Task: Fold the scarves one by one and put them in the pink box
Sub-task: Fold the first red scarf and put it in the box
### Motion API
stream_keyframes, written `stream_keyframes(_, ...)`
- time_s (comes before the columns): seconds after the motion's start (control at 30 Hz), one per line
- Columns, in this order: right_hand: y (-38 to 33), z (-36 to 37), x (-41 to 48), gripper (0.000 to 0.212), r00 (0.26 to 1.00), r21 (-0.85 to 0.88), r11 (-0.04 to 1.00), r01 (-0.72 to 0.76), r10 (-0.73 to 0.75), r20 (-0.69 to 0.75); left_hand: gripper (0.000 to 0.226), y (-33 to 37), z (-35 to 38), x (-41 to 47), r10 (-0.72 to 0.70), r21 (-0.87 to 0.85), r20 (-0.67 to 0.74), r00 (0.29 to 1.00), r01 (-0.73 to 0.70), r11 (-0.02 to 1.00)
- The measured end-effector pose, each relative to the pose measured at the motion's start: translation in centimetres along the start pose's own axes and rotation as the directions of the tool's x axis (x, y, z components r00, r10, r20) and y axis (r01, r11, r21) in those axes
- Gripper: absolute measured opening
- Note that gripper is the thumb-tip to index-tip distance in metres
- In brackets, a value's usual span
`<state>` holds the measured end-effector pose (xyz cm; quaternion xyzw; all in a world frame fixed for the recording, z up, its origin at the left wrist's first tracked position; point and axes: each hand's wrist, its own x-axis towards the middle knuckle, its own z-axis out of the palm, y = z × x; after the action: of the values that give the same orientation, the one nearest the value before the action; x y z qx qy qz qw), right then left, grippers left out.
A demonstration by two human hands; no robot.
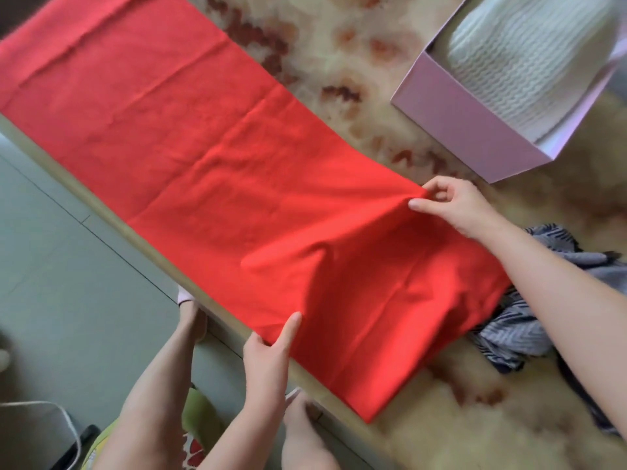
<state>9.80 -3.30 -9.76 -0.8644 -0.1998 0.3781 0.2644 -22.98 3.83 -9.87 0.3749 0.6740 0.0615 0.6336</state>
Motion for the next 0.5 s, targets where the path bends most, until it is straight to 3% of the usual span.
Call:
stream_keyframes(0.13,0.5,-0.1,-0.6,0.020,0.999,0.093,0.996,0.008,-0.011,0.033,0.021,-0.5,0.2,-1.4,0.028,-0.072,-0.038,0.999,-0.030,0.997)
stream_keyframes(0.33,1.6,-0.4,-1.7,0.020,0.989,-0.018,1.000,0.025,-0.022,0.147,0.019,-2.3,0.9,-2.3,0.140,-0.046,-0.060,0.988,-0.143,0.989)
stream_keyframes(0.5,2.3,-1.6,-2.5,0.015,0.997,0.070,0.996,0.055,-0.059,0.055,0.013,-3.6,1.4,-2.7,0.179,-0.078,-0.093,0.979,-0.187,0.979)
